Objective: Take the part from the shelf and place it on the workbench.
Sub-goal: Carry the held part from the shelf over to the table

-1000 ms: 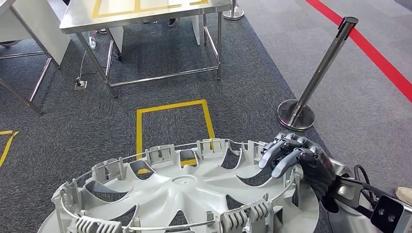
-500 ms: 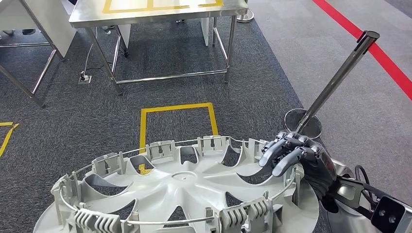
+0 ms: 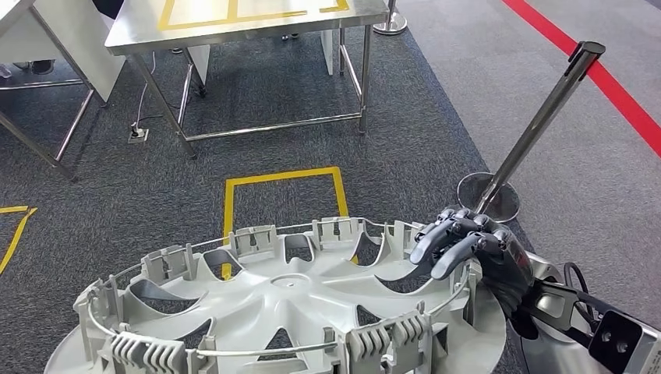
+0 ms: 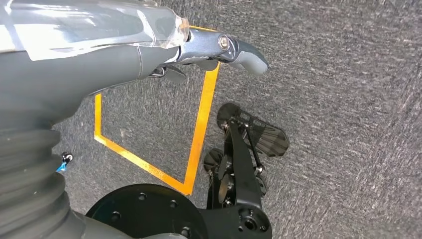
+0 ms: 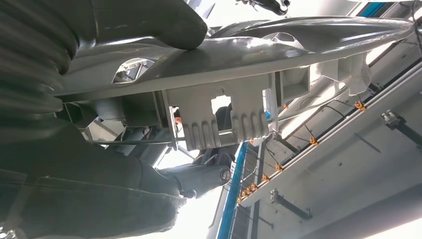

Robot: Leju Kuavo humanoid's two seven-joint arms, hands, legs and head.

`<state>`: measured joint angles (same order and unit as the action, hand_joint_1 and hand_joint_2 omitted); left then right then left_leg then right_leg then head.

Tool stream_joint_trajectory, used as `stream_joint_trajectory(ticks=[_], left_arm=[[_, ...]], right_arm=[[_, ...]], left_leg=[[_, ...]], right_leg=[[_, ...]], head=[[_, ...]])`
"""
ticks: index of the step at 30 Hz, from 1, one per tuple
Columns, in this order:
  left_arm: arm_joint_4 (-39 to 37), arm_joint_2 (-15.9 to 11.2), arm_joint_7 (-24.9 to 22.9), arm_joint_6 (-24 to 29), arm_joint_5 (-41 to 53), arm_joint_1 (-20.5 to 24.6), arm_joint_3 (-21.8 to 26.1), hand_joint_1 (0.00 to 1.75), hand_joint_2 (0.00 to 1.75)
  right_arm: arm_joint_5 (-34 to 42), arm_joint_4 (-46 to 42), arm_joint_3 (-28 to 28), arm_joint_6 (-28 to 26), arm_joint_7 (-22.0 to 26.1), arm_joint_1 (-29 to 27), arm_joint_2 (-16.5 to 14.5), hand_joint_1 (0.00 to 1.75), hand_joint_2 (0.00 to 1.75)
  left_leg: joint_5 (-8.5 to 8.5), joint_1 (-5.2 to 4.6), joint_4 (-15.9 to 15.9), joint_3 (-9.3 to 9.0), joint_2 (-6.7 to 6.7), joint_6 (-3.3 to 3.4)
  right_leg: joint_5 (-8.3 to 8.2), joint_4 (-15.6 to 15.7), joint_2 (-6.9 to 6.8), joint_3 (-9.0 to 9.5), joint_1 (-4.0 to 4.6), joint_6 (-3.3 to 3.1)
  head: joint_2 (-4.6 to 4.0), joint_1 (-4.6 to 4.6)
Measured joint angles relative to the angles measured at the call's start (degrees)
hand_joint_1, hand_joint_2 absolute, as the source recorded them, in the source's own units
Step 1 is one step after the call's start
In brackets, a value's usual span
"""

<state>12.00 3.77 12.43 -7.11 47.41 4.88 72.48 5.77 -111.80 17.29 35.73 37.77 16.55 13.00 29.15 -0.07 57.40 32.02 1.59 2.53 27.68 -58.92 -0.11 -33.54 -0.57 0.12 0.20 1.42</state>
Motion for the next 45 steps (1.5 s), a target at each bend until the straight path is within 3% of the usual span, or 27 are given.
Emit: stream_joint_trajectory(ticks=[4, 7, 9, 11, 12, 13, 14, 16, 18, 20, 22, 24, 26, 27, 28, 29, 31, 33, 36, 38, 41, 42, 43, 44, 45], left_arm=[[0.0, -0.3, 0.1, -0.1, 0.1, 0.0, 0.0, 0.00, 1.75], [0.0, -0.3, 0.1, -0.1, 0.2, 0.0, 0.0, 0.00, 1.75], [0.0, -0.2, 0.1, -0.1, 0.3, 0.0, 0.0, 0.00, 1.75], [0.0, -0.2, 0.1, -0.1, 0.5, 0.0, 0.0, 0.00, 1.75], [0.0, -0.2, 0.1, -0.1, 0.5, 0.0, 0.0, 0.00, 1.75], [0.0, -0.2, 0.1, -0.1, 0.5, 0.0, 0.0, 0.00, 1.75], [0.0, -0.2, 0.1, -0.1, 0.5, 0.0, 0.0, 0.00, 1.75], [0.0, -0.2, 0.1, 0.1, 0.5, 0.0, 0.0, 0.00, 1.75], [0.0, -0.3, 0.1, 0.2, 0.5, 0.0, 0.0, 0.00, 1.75], [0.1, -0.2, 0.1, 0.3, 0.5, 0.1, 0.0, 0.00, 1.75], [0.1, -0.2, 0.0, 0.3, 0.5, 0.1, 0.0, 0.00, 1.75], [0.1, -0.2, 0.0, 0.3, 0.5, 0.1, 0.0, 0.00, 1.75], [0.1, -0.2, 0.0, 0.3, 0.5, 0.1, 0.0, 0.00, 1.75], [0.1, -0.2, 0.0, 0.4, 0.5, 0.0, 0.0, 0.00, 1.75], [0.1, -0.1, 0.0, 0.4, 0.5, 0.0, 0.0, 0.00, 1.75], [0.1, -0.1, 0.0, 0.4, 0.5, 0.0, 0.0, 0.00, 1.75], [0.1, -0.2, 0.0, 0.4, 0.5, 0.0, 0.0, 0.00, 1.75], [0.1, -0.2, 0.0, 0.4, 0.5, 0.0, 0.0, 0.00, 1.75], [0.1, -0.2, 0.0, 0.5, 0.4, 0.0, 0.0, 0.00, 1.75], [0.1, -0.2, 0.0, 0.4, 0.4, 0.0, 0.0, 0.00, 1.75], [0.1, -0.1, 0.0, 0.4, 0.4, 0.1, 0.0, 0.00, 1.75], [0.1, -0.1, 0.0, 0.4, 0.4, 0.0, 0.0, 0.00, 1.75], [0.1, -0.1, 0.0, 0.4, 0.5, 0.0, 0.0, 0.00, 1.75], [0.1, -0.1, 0.0, 0.4, 0.5, 0.0, 0.0, 0.00, 1.75], [0.1, -0.1, 0.0, 0.4, 0.5, 0.0, 0.0, 0.00, 1.75]], right_arm=[[0.0, 0.1, 0.4, -0.5, -0.2, 0.1, -0.2, 1.75, 1.75], [0.0, 0.1, 0.6, -0.9, -0.4, 0.6, -0.3, 1.75, 1.75], [0.0, 0.2, 0.7, -1.2, -0.6, 0.9, -0.3, 1.75, 1.75], [0.0, 0.3, 1.0, -1.4, -0.7, 1.0, -0.4, 1.75, 1.75], [0.0, 0.4, 1.2, -1.5, -0.8, 1.0, -0.4, 1.75, 1.75], [0.0, 0.4, 1.4, -1.6, -0.9, 1.0, -0.4, 1.75, 1.75], [0.0, 0.5, 1.5, -1.7, -0.9, 1.0, -0.4, 1.75, 1.75], [0.0, 0.6, 1.9, -1.9, -0.9, 1.1, -0.6, 1.75, 1.75], [0.0, 0.7, 2.2, -2.0, -0.9, 1.1, -0.9, 1.75, 1.75], [0.0, 0.7, 2.4, -2.1, -0.9, 1.1, -1.1, 1.75, 1.75], [-0.1, 0.7, 2.5, -2.1, -0.9, 1.2, -1.3, 1.75, 1.75], [0.0, 0.7, 2.6, -2.1, -0.9, 1.2, -1.5, 1.75, 1.75], [0.0, 0.8, 2.8, -2.1, -0.9, 1.2, -1.7, 1.75, 1.75], [0.0, 0.8, 2.9, -2.1, -0.9, 1.2, -1.7, 1.75, 1.75], [0.0, 0.9, 3.0, -2.1, -0.9, 1.2, -1.7, 1.75, 1.75], [0.0, 0.9, 3.1, -2.1, -0.9, 1.2, -1.7, 1.75, 1.75], [0.0, 0.9, 3.2, -2.1, -0.9, 1.2, -1.8, 1.75, 1.75], [0.0, 0.9, 3.3, -2.1, -0.9, 1.3, -1.8, 1.75, 1.75], [0.0, 0.9, 3.3, -2.2, -0.8, 1.3, -1.8, 1.75, 1.75], [0.0, 0.9, 3.3, -2.2, -0.8, 1.5, -1.8, 1.75, 1.75], [0.0, 1.0, 3.4, -2.2, -0.8, 1.7, -1.8, 1.75, 1.75], [0.0, 1.1, 3.4, -2.2, -0.8, 1.7, -1.8, 1.75, 1.75], [0.0, 1.1, 3.4, -2.2, -0.8, 1.7, -1.8, 1.75, 1.75], [0.0, 1.2, 3.4, -2.2, -0.8, 1.7, -1.8, 1.75, 1.75], [0.0, 1.2, 3.4, -2.2, -0.8, 1.7, -1.8, 1.75, 1.75]], left_leg=[[0.21, -0.19, 0.0, 0.04, -0.01, 0.11], [-0.65, 0.20, -2.0, -1.48, -0.16, -0.12], [-1.17, 0.67, -3.0, -2.36, -0.30, -0.33], [-1.05, 0.77, -3.0, -2.50, -0.31, -0.37], [-0.89, 0.82, -3.0, -2.61, -0.28, -0.50], [-0.68, 0.92, -3.0, -2.79, -0.20, -0.71], [-0.38, 1.08, -2.9, -3.06, -0.10, -1.00], [0.53, 1.25, -2.3, -3.44, 0.06, -1.85], [1.33, 1.18, -1.7, -3.39, 0.14, -2.62], [1.73, 1.24, -1.6, -3.40, 0.17, -3.07], [2.48, 1.39, -0.6, -3.05, -0.22, -3.45], [4.84, 1.41, 5.1, 0.02, -0.81, -3.72], [7.44, 1.39, 13.4, 5.27, -1.01, -3.76], [7.56, 1.38, 15.9, 7.27, -1.01, -3.70], [6.46, 1.36, 16.1, 8.16, -1.01, -3.56], [4.28, 1.30, 13.9, 7.81, -1.01, -3.33], [-0.55, 1.04, 6.1, 4.90, -1.05, -2.63], [-2.22, 0.66, 1.2, 2.77, -1.11, -2.19], [-1.77, 0.44, 0.3, 1.96, -1.00, -1.80], [-1.73, 0.69, -0.2, 1.10, -0.97, -1.22], [-1.14, 0.71, -0.4, 0.41, -0.96, -0.50], [-0.86, 0.66, -0.3, 0.16, -0.91, -0.41], [-0.54, 0.63, -0.3, -0.19, -0.83, -0.41], [-0.17, 0.61, -0.3, -0.70, -0.72, -0.48], [0.28, 0.61, -0.3, -1.33, -0.62, -0.61]], right_leg=[[-0.02, 0.2, 0.00, 0.09, -0.15, 0.17], [0.50, -0.4, 0.02, 0.05, 0.03, 0.74], [2.87, -5.5, 0.08, -2.41, -0.09, 1.30], [5.42, -12.8, 0.09, -6.46, -0.38, 2.01], [5.50, -14.7, 0.09, -7.74, -0.56, 2.31], [4.49, -14.3, 0.08, -7.87, -0.73, 2.53], [2.53, -11.6, 0.08, -6.80, -0.93, 2.73], [-1.06, -3.7, 0.18, -3.01, -1.28, 3.03], [-1.71, 0.1, 0.53, -1.00, -1.28, 2.33], [-1.09, -0.1, 0.76, -0.94, -1.09, 1.08], [-0.74, -0.1, 0.67, -0.66, -1.13, 0.26], [-0.39, 0.0, 0.47, -0.23, -1.13, -0.42], [-0.02, 0.0, 0.32, 0.00, -0.95, -0.79], [0.17, 0.0, 0.30, 0.17, -0.87, -0.84], [0.39, 0.0, 0.29, 0.43, -0.81, -0.83], [0.65, 0.0, 0.30, 0.83, -0.77, -0.77], [1.28, 0.0, 0.30, 1.72, -0.68, -0.47], [1.81, 0.1, 0.35, 2.15, -0.59, 0.09], [2.22, 0.4, 0.29, 2.52, -0.76, 1.15], [3.30, -1.9, 0.20, 1.62, -0.78, 1.63], [7.18, -12.8, 0.18, -4.74, -0.73, 2.02], [7.58, -15.6, 0.18, -6.78, -0.72, 2.08], [6.79, -16.3, 0.18, -7.79, -0.72, 2.05], [4.87, -14.6, 0.18, -7.59, -0.72, 1.93], [2.20, -10.9, 0.17, -6.34, -0.72, 1.73]], head=[[0.00, 0.02], [0.00, -0.09], [0.00, -0.34], [0.00, -0.44], [0.00, -0.43], [0.00, -0.44], [0.00, -0.46], [0.00, -0.54], [0.00, -0.54], [0.00, -0.43], [0.00, -0.30], [0.00, -0.12], [0.00, -0.03], [0.00, -0.03], [0.00, -0.02], [0.00, -0.03], [0.00, -0.05], [0.00, -0.08], [0.00, -0.09], [0.00, -0.25], [0.00, -0.49], [0.00, -0.49], [0.00, -0.51], [0.00, -0.52], [0.00, -0.57]])
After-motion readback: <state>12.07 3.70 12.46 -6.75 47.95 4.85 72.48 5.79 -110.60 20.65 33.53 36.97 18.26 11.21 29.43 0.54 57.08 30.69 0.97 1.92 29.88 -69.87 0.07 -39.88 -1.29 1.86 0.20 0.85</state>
